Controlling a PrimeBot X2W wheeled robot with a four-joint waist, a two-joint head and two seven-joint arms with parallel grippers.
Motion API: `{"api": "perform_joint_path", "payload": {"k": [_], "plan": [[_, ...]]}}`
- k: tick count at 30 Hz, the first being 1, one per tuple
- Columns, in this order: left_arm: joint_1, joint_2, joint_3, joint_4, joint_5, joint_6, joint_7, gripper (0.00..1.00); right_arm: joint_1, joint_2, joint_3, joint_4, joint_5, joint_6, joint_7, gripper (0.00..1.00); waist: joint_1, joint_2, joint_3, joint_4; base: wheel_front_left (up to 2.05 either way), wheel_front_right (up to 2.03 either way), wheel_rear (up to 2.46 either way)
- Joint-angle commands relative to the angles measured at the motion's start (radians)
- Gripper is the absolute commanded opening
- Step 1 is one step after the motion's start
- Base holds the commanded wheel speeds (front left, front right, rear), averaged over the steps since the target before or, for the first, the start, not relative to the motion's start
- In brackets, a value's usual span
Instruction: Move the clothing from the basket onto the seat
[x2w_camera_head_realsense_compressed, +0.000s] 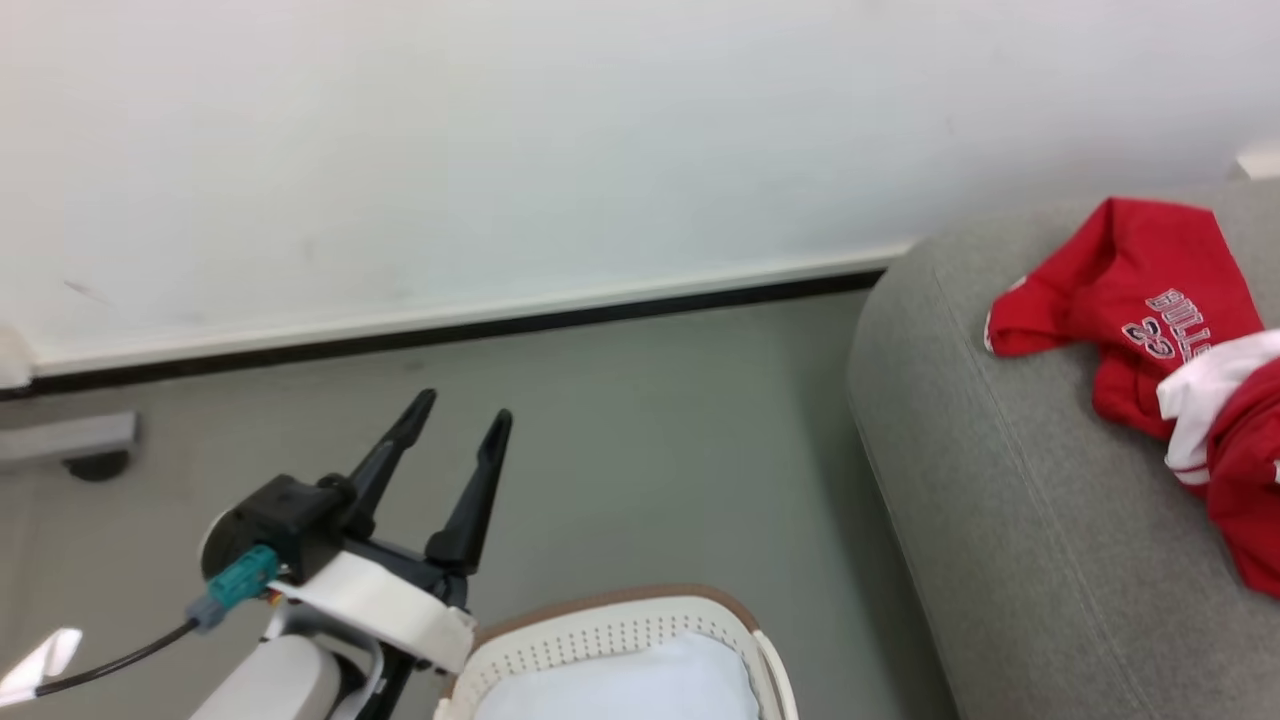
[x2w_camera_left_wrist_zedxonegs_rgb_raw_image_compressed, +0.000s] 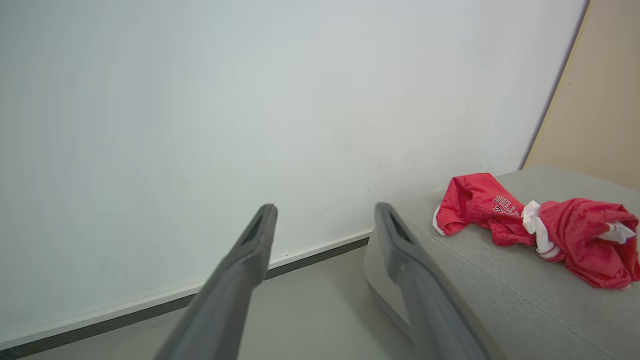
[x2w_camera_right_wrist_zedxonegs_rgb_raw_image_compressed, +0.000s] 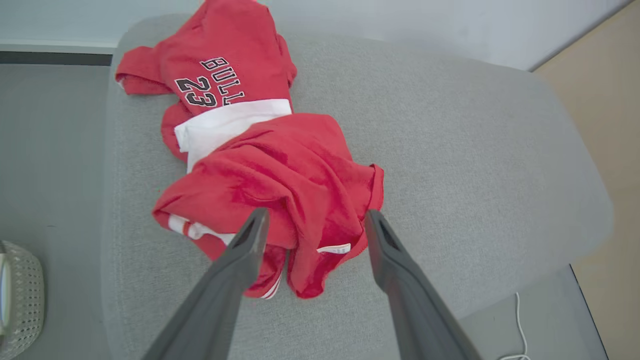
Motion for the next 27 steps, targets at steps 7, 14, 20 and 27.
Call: {"api": "perform_joint_path", "payload": {"k": [7, 14, 20, 27], "plan": [[0.086, 0.011, 0.087, -0.024, 0.000, 0.026, -0.001, 1.00, 0.043, 0.020, 0.001, -0.213, 0.024, -0.002, -0.002, 1.00, 0.0001, 0.0000, -0.094, 0.082, 0.00, 0.00, 0.00], [0.137, -0.008, 0.165, -0.033, 0.013, 0.025, -0.001, 1.00, 0.116, 0.116, -0.093, -0.393, -0.046, -0.002, -0.169, 1.00, 0.0001, 0.0000, -0.106, 0.140, 0.00, 0.00, 0.00], [0.188, -0.063, 0.263, -0.034, 0.035, 0.015, -0.001, 1.00, 0.234, 0.265, -0.175, -0.508, -0.150, -0.002, -0.354, 1.00, 0.0001, 0.0000, -0.108, 0.176, 0.00, 0.00, 0.00], [0.263, -0.159, 0.385, -0.018, 0.109, -0.015, -0.002, 1.00, 0.410, 0.468, -0.209, -0.553, -0.252, -0.002, -0.590, 1.00, 0.0001, 0.0000, -0.112, 0.196, 0.00, 0.00, 0.00]]}}
